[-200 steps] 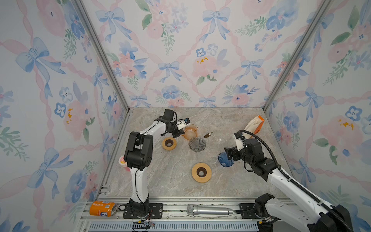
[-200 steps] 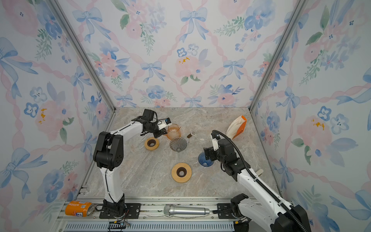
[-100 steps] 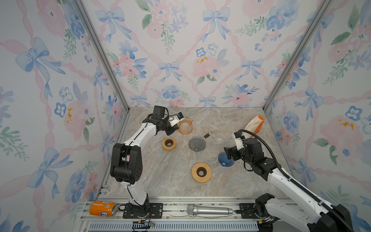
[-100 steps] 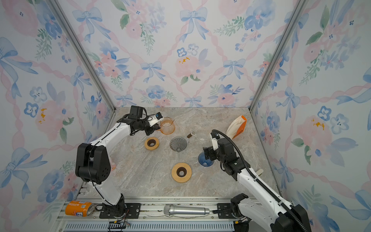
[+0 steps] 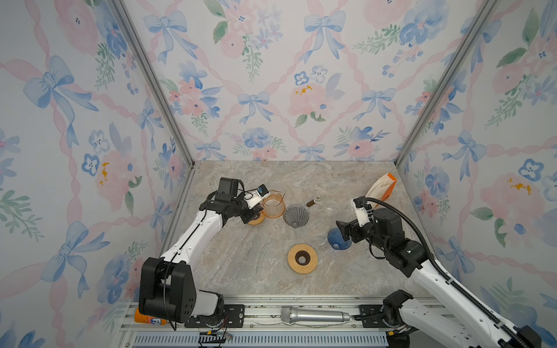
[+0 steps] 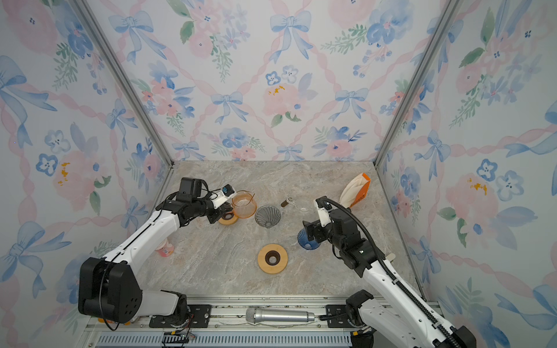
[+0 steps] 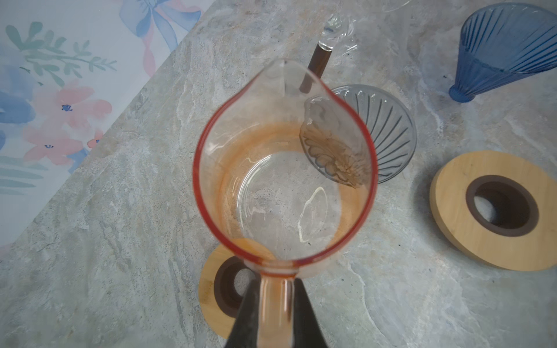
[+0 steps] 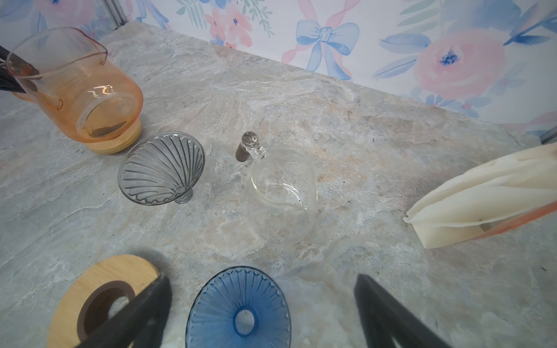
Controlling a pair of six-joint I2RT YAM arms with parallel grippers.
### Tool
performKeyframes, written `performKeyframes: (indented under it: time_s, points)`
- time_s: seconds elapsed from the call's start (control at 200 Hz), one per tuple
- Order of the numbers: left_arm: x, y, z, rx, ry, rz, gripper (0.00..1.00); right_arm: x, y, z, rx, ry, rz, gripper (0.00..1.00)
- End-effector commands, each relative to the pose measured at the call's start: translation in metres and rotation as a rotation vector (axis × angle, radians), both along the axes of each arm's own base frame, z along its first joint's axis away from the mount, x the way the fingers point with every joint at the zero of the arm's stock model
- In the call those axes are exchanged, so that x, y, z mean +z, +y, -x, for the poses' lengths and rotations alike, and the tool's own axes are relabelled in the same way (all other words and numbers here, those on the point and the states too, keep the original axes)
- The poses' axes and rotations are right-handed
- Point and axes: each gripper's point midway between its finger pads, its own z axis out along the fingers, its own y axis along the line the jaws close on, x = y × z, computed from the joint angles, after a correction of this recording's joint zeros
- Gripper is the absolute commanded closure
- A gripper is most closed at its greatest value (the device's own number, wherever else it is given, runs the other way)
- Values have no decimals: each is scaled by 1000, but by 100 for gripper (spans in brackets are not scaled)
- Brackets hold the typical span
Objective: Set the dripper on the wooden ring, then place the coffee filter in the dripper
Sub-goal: 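Carry the pitcher nearer the robot with left gripper while right nears blue dripper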
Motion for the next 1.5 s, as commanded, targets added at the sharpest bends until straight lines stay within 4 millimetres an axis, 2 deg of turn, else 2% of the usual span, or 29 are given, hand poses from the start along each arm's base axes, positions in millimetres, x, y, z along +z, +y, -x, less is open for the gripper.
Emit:
performKeyframes:
  time_s: [0.0,0.185,0.37,0.405,0.425,0.625,0.955,1.32,1.495]
  points:
    - [9,4,13,25,-38,17,100,7,12,13,77,3,7,4]
    - [3,8,40,41,-40,31,100,2,21,25,137,-4,44,4]
    - [-15,11,57,57,-11,19,100,-3,28,36,206,-21,86,4]
    - [-13,10,58,56,-19,23,100,-4,29,38,214,-22,93,3]
    - [-27,12,65,55,14,15,100,-4,29,38,219,-25,95,3]
    - [-52,12,83,42,65,2,100,-5,34,45,258,-78,91,3]
    - [-78,12,96,41,141,-8,100,-22,42,50,319,-53,151,4]
    - [-96,15,106,36,178,-36,100,-19,42,43,290,-101,168,4]
    - [-98,16,105,38,176,-41,100,-19,40,42,283,-110,173,4]
